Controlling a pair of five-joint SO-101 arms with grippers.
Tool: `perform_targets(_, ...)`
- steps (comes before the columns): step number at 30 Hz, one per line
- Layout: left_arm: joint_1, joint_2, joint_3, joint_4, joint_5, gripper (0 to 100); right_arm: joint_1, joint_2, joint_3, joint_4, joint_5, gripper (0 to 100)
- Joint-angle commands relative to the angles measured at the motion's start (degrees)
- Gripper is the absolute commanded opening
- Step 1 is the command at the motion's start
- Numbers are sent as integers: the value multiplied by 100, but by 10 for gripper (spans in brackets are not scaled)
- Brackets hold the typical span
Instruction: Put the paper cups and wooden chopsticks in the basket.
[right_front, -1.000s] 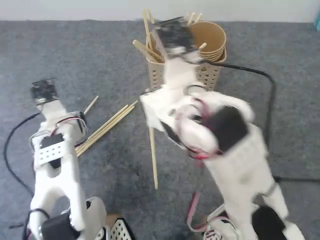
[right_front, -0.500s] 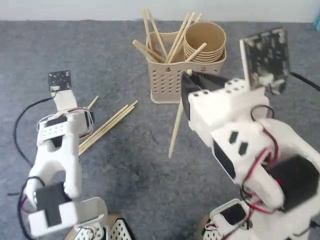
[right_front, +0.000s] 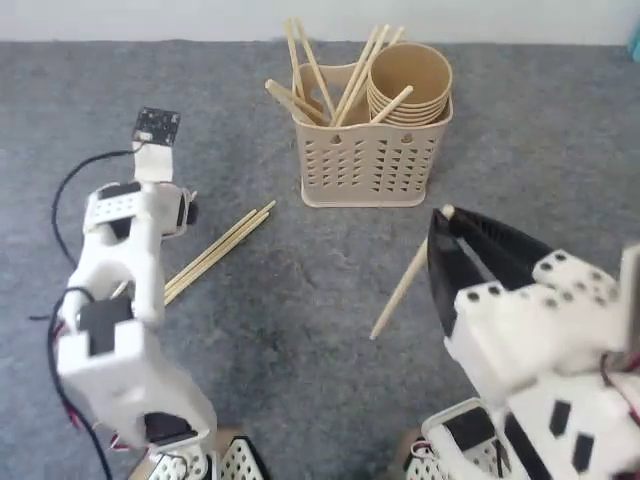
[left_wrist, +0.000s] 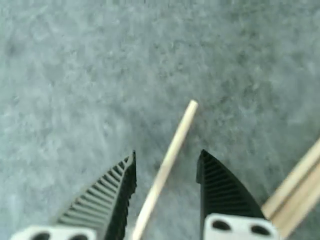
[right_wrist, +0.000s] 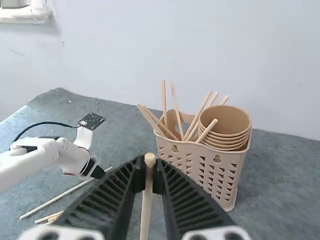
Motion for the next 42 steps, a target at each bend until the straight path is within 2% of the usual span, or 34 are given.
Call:
perform_targets(1,53,360,-1024,580,-334,191,57,-505,440,-22,185,8)
perform_targets(3,149,615,-1393,888,-466,186,57,-892,721,-127,185,8)
perform_targets(9,360,1143,-2114,1600,-1099,78,57,-1868,1495,-523,202,8)
perform_targets(15,352,1477,-2651,2444,-967,68,66,-2123,1732,-567,193,8)
perform_targets(17,404,1618,-2809,2884,-993,21,66,-2149,1705,-567,193,8)
perform_targets(21,422,1899,-3187,3147,-958,13,66,-2149,1705,-558,193,8)
perform_targets(26,396,1996,-3635,3420,-554,13,66,-2255,1714,-593,193,8)
perform_targets(29,396,1987,-4171,3930,-369,13,66,-2431,1723,-822,193,8)
perform_targets(37,79,1987,-6545,5415,114,12,66,-2721,1741,-2088,193,8)
perform_targets(42,-325,1960,-7899,5714,396,12,66,-2633,1952,-2774,167,8)
